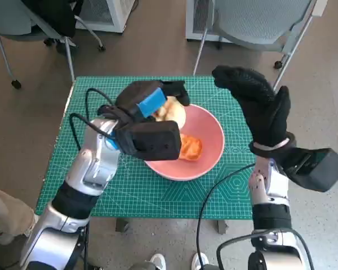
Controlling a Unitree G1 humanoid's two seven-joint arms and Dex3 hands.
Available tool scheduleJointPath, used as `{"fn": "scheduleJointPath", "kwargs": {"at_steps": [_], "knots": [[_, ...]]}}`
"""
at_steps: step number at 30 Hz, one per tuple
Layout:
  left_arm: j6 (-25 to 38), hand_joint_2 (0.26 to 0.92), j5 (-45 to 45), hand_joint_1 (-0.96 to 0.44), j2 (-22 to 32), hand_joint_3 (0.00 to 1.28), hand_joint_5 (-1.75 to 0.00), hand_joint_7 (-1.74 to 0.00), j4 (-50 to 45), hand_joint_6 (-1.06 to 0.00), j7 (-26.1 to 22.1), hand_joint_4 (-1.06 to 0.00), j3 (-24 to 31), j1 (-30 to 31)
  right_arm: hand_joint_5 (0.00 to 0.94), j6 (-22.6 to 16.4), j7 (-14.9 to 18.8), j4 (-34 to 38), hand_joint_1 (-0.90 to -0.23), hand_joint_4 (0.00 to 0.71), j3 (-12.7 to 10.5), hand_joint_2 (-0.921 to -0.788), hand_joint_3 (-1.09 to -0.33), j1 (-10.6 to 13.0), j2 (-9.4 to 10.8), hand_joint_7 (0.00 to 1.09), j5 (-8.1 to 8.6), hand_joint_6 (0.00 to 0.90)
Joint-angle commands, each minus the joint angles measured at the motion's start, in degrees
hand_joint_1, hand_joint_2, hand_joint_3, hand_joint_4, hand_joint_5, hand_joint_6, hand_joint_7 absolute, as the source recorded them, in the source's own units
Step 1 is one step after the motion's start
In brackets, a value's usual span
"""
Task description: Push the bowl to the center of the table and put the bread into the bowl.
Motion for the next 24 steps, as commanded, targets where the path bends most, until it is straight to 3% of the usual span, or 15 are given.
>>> {"fn": "scheduleJointPath", "kwargs": {"at_steps": [1, 3, 6, 13, 18, 24], "knots": [[-1.45, 0.848, -2.06, -0.15, 0.20, 0.13, -0.36, -0.70, 0.66, -0.35, -1.81, -0.37, 0.66, -1.04, 0.001, 1.03, 0.21, -0.14, -0.690, 0.071, -0.03, -0.921, -0.843, 1.61, -0.24, 0.27, 0.09, -0.001], [-1.54, 0.841, -2.25, -0.14, 0.18, 0.08, -0.16, -0.50, 0.57, -0.33, -1.94, -0.35, 0.68, -0.83, 0.001, 1.22, 0.21, -0.30, -0.695, 0.071, -0.08, -0.921, -0.840, 1.69, -0.25, 0.27, 0.19, -0.001], [-1.95, 0.838, -2.54, -0.16, 0.17, 0.06, -0.05, -0.39, 0.51, -0.29, -1.95, -0.29, 0.80, -0.51, 0.001, 1.48, 0.19, -0.42, -0.701, 0.072, -0.18, -0.921, -0.835, 1.75, -0.26, 0.27, 0.30, -0.001], [-4.04, 0.848, -3.59, -0.28, 0.35, 0.03, 0.00, -0.25, -0.19, -0.23, -0.16, -0.16, 2.31, 0.88, 0.001, 1.88, -0.06, -0.60, -0.703, 0.072, -0.30, -0.921, -0.830, 1.81, -0.10, 0.27, 0.34, -0.001], [-6.96, 0.863, -4.62, -0.43, 0.57, 0.02, 0.00, -0.19, 0.16, -0.17, 2.18, -0.03, 3.96, 1.56, 0.001, 2.06, -0.23, -0.60, -0.704, 0.073, -0.38, -0.921, -0.827, 1.66, 0.01, 0.28, 0.34, -0.001], [-11.00, 0.897, -8.82, -0.58, 0.39, 0.03, 0.00, -0.15, 1.51, -0.13, 3.96, 0.00, 7.61, 2.19, 0.002, 2.58, -0.60, -1.30, -0.704, 0.074, -0.36, -0.921, -0.824, 1.54, 0.14, 0.28, 0.33, -0.001]]}}
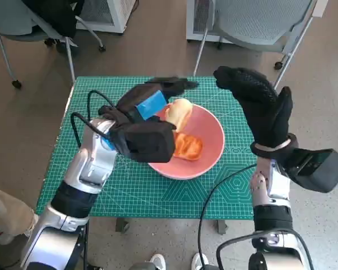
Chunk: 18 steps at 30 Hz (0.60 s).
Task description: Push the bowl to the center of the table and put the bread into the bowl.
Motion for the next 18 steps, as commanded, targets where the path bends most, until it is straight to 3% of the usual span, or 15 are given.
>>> {"fn": "scheduleJointPath", "kwargs": {"at_steps": [1, 8, 14, 18], "knots": [[-3.60, 0.900, -4.76, -0.58, 0.01, 0.03, 0.00, -0.15, 1.03, -0.12, 1.40, 0.00, 3.92, 1.19, 0.002, 1.07, -0.68, -0.52, -0.704, 0.074, -0.08, -0.921, -0.823, 1.00, 0.20, 0.28, 0.15, -0.001], [-10.95, 0.920, -17.51, -0.66, -2.47, 0.14, 0.00, -0.11, 2.73, -0.06, 0.51, 0.00, 11.05, 3.71, 0.002, 1.77, -1.31, -1.80, -0.700, 0.075, 0.17, -0.921, -0.822, 0.75, 0.19, 0.28, -0.05, -0.001], [-16.22, 0.921, -32.18, -0.68, -6.00, 0.24, 0.00, -0.10, 4.90, -0.04, -4.62, 0.00, 17.30, 5.63, 0.002, 2.58, -2.02, -2.93, -0.695, 0.075, 0.42, -0.921, -0.821, 0.01, 0.03, 0.28, -0.32, -0.001], [-16.16, 0.921, -41.62, -0.67, -8.41, 0.26, 0.00, -0.10, 4.83, -0.04, -8.77, 0.00, 20.96, 7.07, 0.000, 2.98, -2.60, -3.57, -0.691, 0.062, 0.69, -0.921, -0.820, -0.66, -0.06, 0.29, -0.71, 0.000]]}}
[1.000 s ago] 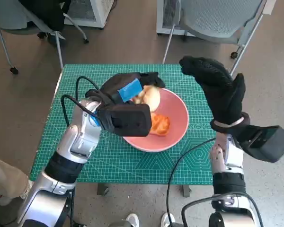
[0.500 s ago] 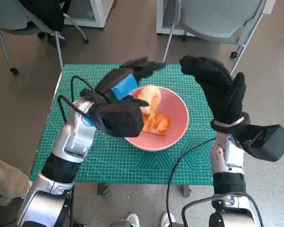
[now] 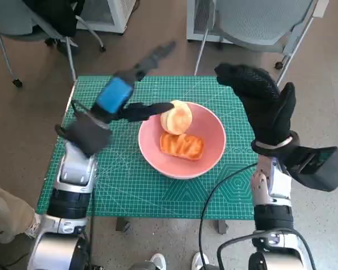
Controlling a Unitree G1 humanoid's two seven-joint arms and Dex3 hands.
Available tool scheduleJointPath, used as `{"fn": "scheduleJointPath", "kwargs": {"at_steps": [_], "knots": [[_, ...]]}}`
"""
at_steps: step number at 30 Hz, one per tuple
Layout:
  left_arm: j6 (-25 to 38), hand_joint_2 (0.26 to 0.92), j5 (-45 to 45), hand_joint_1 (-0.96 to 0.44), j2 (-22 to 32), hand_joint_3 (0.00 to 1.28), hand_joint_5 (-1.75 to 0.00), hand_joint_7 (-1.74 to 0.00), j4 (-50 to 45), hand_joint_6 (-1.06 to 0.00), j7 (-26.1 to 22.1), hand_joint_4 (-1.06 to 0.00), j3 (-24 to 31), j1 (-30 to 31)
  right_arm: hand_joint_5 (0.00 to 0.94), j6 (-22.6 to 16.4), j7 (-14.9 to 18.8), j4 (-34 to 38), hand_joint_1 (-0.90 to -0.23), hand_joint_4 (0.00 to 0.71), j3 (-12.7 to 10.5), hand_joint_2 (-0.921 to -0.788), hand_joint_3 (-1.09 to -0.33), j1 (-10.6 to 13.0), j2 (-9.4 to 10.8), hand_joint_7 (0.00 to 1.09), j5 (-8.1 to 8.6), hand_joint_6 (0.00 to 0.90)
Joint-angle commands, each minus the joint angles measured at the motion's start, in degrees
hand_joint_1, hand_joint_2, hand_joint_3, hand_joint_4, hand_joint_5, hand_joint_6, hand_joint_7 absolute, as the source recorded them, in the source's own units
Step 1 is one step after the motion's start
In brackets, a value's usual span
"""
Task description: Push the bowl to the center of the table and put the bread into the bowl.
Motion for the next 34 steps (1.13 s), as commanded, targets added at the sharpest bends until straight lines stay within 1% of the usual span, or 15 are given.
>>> {"fn": "scheduleJointPath", "kwargs": {"at_steps": [1, 7, 12, 19, 26, 30, 34], "knots": [[-0.39, 0.921, -10.82, -0.67, -2.98, 0.26, 0.00, -0.10, 0.15, -0.04, -4.73, 0.00, 4.69, 2.33, 0.000, 1.20, -1.02, -0.68, -0.691, 0.060, 0.50, -0.921, -0.820, -0.68, -0.15, 0.29, -0.72, 0.000], [1.39, 0.921, -17.43, -0.66, -3.59, 0.25, 0.00, -0.09, -2.45, -0.03, -8.05, 0.00, 7.16, 4.20, 0.000, 0.98, -1.73, -0.93, -0.684, 0.041, 0.91, -0.921, -0.823, -1.78, -0.31, 0.29, -1.48, -0.001], [0.65, 0.921, -17.65, -0.68, -2.82, 0.24, 0.00, -0.09, -4.17, -0.03, -9.45, 0.00, 7.41, 5.62, 0.001, 0.12, -1.87, -0.43, -0.677, 0.039, 1.11, -0.921, -0.841, -2.59, -0.41, 0.26, -2.13, -0.001], [-0.45, 0.921, -18.25, -0.72, -3.12, 0.24, 0.00, -0.09, -5.66, -0.02, -11.58, 0.00, 7.92, 7.37, 0.002, -1.46, -1.80, 0.25, -0.678, 0.042, 1.32, -0.921, -0.855, -2.84, -0.29, 0.25, -2.94, -0.001], [-0.14, 0.921, -20.60, -0.71, -3.88, 0.22, 0.00, -0.09, -6.54, -0.02, -12.90, 0.00, 8.51, 8.09, 0.005, -2.52, -1.67, 0.68, -0.678, 0.049, 1.54, -0.921, -0.859, -3.29, -0.43, 0.25, -3.12, -0.001], [0.30, 0.921, -21.66, -0.68, -4.19, 0.17, 0.00, -0.10, -6.89, -0.01, -13.18, 0.00, 8.65, 8.37, 0.005, -2.73, -1.73, 0.84, -0.679, 0.050, 1.59, -0.921, -0.858, -3.61, -0.62, 0.25, -3.16, -0.001], [0.64, 0.921, -21.43, -0.68, -4.18, 0.11, 0.00, -0.11, -7.59, -0.01, -12.45, 0.00, 8.41, 8.65, 0.006, -2.88, -1.80, 0.94, -0.679, 0.053, 1.62, -0.921, -0.857, -3.83, -0.81, 0.25, -3.26, -0.001]]}}
